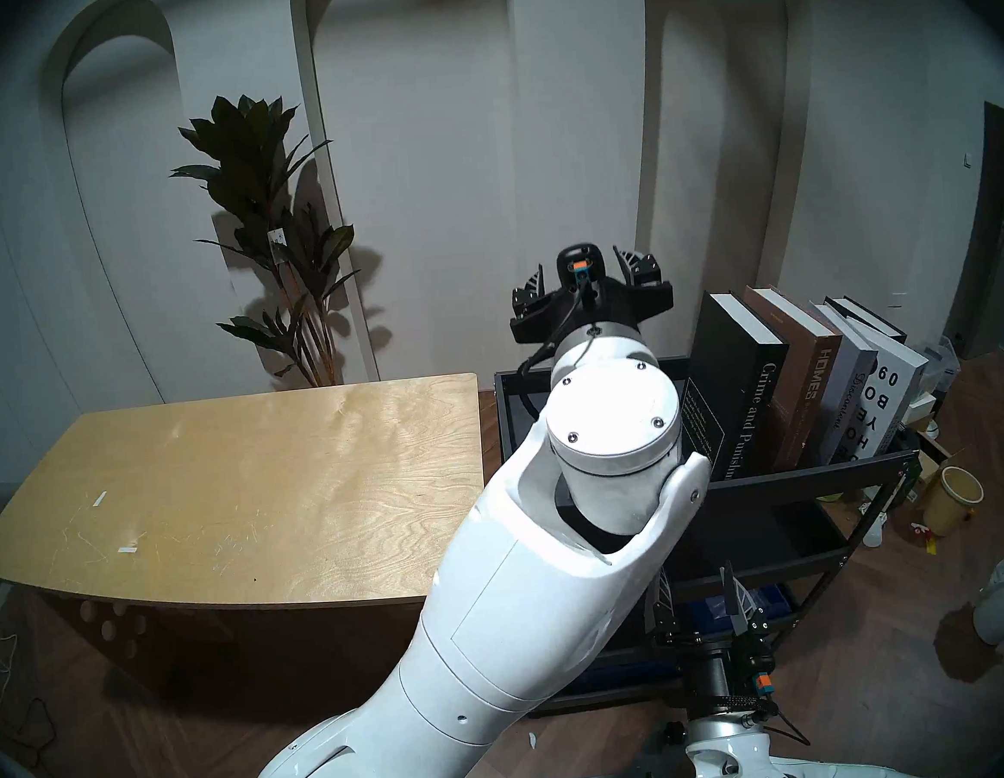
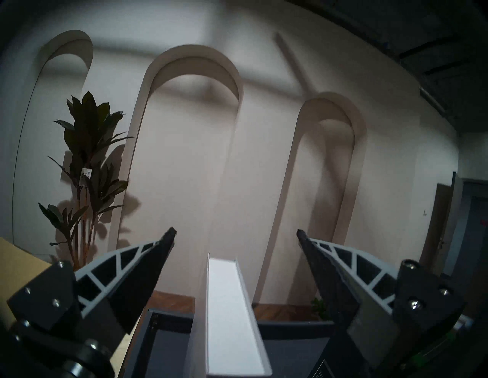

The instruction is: Move the books from the display table onto the shelf, standing them upright with spines facing out and tallest at one end

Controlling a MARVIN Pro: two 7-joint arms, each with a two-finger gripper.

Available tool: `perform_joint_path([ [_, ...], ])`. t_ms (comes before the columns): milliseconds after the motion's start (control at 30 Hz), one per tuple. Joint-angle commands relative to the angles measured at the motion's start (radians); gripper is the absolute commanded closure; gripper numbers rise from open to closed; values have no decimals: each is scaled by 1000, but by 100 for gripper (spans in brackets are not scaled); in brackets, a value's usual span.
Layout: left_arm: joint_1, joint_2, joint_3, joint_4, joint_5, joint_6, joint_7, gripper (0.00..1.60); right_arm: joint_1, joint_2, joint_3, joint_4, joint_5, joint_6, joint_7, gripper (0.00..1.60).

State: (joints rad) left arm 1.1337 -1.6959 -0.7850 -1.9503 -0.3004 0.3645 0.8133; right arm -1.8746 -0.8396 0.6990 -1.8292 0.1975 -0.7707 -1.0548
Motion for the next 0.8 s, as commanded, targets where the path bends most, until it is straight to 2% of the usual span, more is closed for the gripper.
perform_joint_path([
  [0,-119,-93,66,-125,10,-55,-49,0,2,-4,0,-9,-2,-2,0,0],
  [233,-171,-98,94,-219,33,-80,-71,0,3,-6,1,-8,-2,-2,1,0],
  [500,-89,59,47,-363,74,-56,-63,0,3,-8,1,-6,-2,-2,1,0],
  [533,-75,55,38,-361,81,-49,-62,0,3,-8,1,-5,-2,-2,1,0],
  [733,-5,142,-18,-458,87,-38,-65,0,4,-11,1,-2,-1,-3,1,0],
  [767,4,143,-24,-463,89,-34,-64,0,6,-12,1,-3,-1,-3,2,0],
])
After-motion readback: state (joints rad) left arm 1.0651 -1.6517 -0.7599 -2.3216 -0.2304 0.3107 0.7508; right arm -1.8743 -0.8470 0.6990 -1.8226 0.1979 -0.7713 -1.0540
